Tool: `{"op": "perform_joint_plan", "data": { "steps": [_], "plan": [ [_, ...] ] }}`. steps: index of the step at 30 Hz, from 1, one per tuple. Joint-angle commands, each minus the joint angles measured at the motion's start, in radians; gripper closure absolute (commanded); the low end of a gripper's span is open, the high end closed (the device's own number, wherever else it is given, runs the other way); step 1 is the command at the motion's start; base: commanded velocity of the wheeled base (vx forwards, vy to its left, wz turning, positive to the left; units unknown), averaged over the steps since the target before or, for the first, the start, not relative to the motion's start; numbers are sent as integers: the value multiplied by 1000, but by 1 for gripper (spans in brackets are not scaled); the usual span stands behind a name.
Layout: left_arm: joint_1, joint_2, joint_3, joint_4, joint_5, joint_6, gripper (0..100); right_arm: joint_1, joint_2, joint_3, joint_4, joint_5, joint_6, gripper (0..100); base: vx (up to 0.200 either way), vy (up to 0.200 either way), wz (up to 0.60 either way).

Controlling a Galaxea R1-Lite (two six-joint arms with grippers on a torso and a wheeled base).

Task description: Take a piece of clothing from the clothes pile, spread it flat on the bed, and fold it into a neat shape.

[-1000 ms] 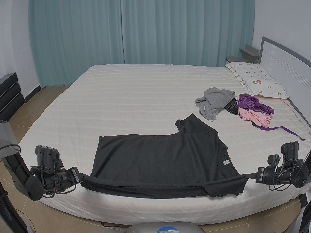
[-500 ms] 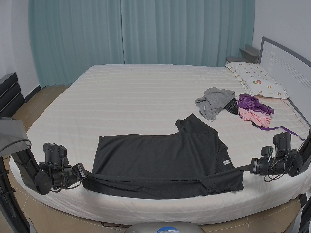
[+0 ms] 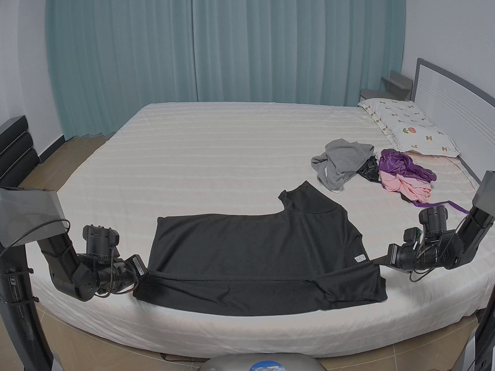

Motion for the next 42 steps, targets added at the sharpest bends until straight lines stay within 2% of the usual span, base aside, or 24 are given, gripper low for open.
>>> {"op": "perform_joint_plan", "data": {
  "steps": [1, 4, 5, 6, 7, 11, 17, 22, 24, 27, 29, 34, 40, 42],
  "plan": [
    [0, 47, -37, -1, -1, -1, 100, 6, 65, -45, -1, -6, 15, 100, 0, 0, 0],
    [0, 56, -46, -1, -1, -9, 100, 12, 74, -51, -1, -8, 16, 100, 0, 0, 0],
    [-3, 62, -60, 1, 0, -37, 100, 12, 85, -58, -1, -8, 15, 100, 0, 0, 0],
    [-3, 65, -66, 1, 0, -50, 0, 12, 94, -62, 1, -8, 16, 100, 0, 0, 0],
    [-3, 65, -68, 1, 0, -52, 0, 14, 94, -62, 1, -8, 16, 0, 0, 0, 0],
    [-3, 81, -77, -1, -1, -67, 0, 15, 106, -65, -2, -3, 21, 0, 0, 0, 0],
    [0, 38, -68, -12, -1, -146, 0, 15, 51, -40, -13, 28, 116, 0, 0, 0, 0],
    [10, -39, -34, -13, -10, -150, 0, 26, 11, 3, -19, 58, 164, 0, 0, 0, 0],
    [14, -82, -13, -13, -12, -184, 0, 38, -10, 32, -50, 78, 250, 0, 0, 0, 0],
    [12, -104, -17, -13, -12, -270, 0, 43, -16, 64, -113, 91, 300, 0, 0, 0, 0],
    [14, -104, -23, -10, -15, -308, 0, 44, -13, 89, -150, 91, 309, 0, 100, 0, 0],
    [9, -105, -7, 1, -49, -313, 0, 44, -9, 109, -185, 91, 311, 0, 200, 0, 0],
    [-14, -179, 56, 4, -101, -308, 0, 43, -1, 115, -185, 91, 311, 0, 0, 0, 0],
    [-37, -202, 67, 42, -107, -307, 0, 43, 0, 115, -185, 91, 311, 0, 0, 0, 0]
  ]
}}
